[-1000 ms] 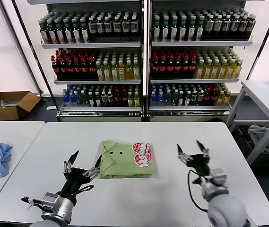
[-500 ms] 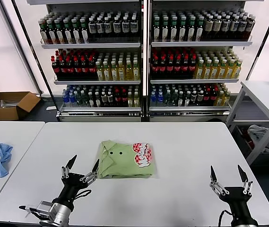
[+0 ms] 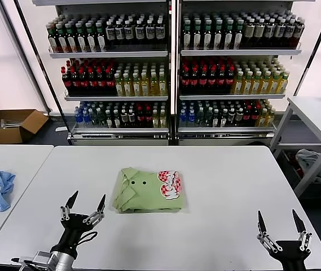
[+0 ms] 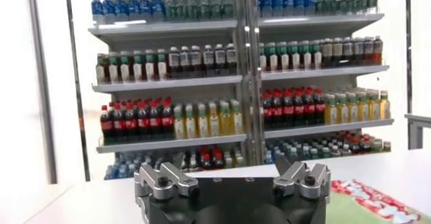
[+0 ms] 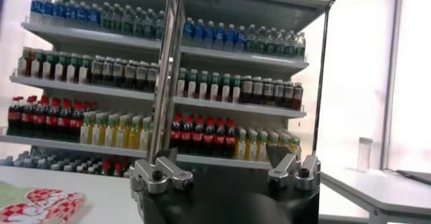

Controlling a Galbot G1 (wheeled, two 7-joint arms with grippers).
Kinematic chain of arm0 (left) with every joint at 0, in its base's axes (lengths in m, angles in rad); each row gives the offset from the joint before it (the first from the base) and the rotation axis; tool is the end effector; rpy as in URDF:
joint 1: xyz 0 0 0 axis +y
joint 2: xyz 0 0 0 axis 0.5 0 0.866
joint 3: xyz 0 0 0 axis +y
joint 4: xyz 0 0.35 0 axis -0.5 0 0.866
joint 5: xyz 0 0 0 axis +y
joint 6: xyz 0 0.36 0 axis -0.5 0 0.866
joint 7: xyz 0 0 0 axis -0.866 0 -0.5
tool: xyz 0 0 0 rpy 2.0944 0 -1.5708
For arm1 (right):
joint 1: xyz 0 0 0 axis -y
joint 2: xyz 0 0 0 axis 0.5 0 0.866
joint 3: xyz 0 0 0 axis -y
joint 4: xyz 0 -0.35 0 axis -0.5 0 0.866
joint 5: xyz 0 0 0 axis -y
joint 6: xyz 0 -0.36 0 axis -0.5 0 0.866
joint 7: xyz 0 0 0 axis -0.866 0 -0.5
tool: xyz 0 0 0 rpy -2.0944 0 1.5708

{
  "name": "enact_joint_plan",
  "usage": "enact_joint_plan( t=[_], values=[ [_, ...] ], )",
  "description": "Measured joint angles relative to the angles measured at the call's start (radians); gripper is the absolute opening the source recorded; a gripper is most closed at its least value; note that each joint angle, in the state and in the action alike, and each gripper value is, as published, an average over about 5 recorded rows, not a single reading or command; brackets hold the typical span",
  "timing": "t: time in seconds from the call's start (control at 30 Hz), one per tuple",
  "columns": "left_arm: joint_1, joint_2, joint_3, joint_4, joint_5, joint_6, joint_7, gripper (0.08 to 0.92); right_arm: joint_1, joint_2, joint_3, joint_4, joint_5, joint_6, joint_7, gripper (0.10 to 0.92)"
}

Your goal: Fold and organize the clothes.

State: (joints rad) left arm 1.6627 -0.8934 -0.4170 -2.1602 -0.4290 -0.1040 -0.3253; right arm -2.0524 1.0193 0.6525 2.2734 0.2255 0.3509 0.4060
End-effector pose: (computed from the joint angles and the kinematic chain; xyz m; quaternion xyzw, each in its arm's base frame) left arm 0.1640 0.0691 -0.2835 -0.0587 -0.9975 -0.0316 0.0227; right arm 0.0772 -0.0916 -0.2737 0.0345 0.9951 -0.0818 0.0441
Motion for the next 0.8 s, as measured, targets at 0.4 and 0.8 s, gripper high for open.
enact_joint_plan(
  t=[0.4, 0.8],
  values=[
    [0.039, 0.014, -0.042, 0.012, -0.025, -0.017, 0.004, 0.823, -0.033, 0.006, 0.003, -0.013, -0.008, 0.060, -0.007, 0.823],
    [0.065, 0.041, -0.088, 0.012, -0.080, -0.001, 0.020, 0.823, -0.046, 0.000, 0.013, -0.014, -0.008, 0.096, -0.007, 0.823]
  ],
)
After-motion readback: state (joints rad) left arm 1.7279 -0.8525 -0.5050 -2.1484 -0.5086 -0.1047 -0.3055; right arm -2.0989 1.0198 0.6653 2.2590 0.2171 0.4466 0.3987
